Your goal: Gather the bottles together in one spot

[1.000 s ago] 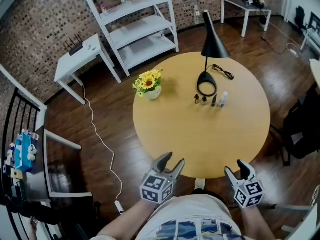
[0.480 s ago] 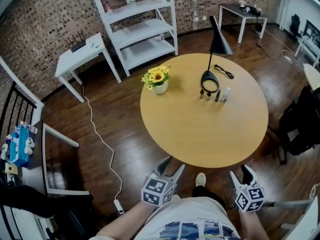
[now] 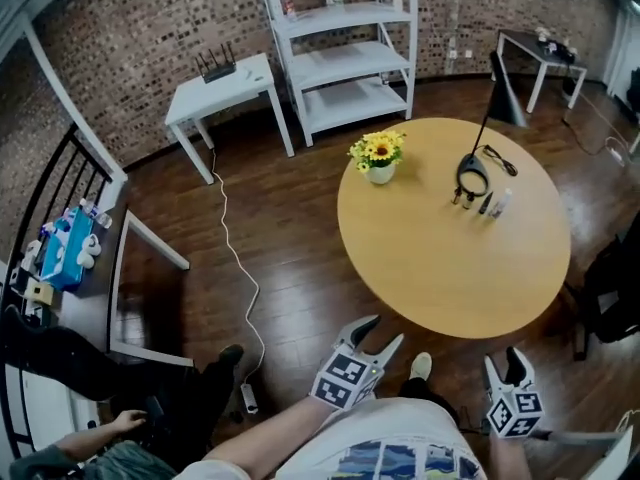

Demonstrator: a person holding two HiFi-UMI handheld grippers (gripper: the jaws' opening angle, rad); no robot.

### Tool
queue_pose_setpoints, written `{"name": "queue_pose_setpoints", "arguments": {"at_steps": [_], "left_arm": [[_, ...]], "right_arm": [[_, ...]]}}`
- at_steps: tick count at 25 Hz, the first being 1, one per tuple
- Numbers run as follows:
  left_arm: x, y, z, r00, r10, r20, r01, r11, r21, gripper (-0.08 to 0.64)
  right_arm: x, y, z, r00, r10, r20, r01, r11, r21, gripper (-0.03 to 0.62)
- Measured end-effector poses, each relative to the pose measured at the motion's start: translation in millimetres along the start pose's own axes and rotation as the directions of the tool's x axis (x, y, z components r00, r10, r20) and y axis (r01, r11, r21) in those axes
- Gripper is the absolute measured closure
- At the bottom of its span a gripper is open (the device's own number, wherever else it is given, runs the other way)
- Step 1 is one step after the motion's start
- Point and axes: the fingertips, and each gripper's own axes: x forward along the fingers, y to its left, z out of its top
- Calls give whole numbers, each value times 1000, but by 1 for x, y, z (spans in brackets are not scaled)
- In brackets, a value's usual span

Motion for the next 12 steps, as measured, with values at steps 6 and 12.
{"name": "queue_pose_setpoints", "arguments": {"at_steps": [6, 12], "left_arm": [[11, -5, -7, 1000, 3, -2, -3, 1000, 2, 360], [14, -32, 3, 999, -36, 8, 36, 999, -1, 362]], "right_arm": [[-6, -4, -7, 1000, -4, -3, 4, 1000, -10, 318], [-38, -6, -8, 999, -29, -17, 29, 999, -14, 318]]}}
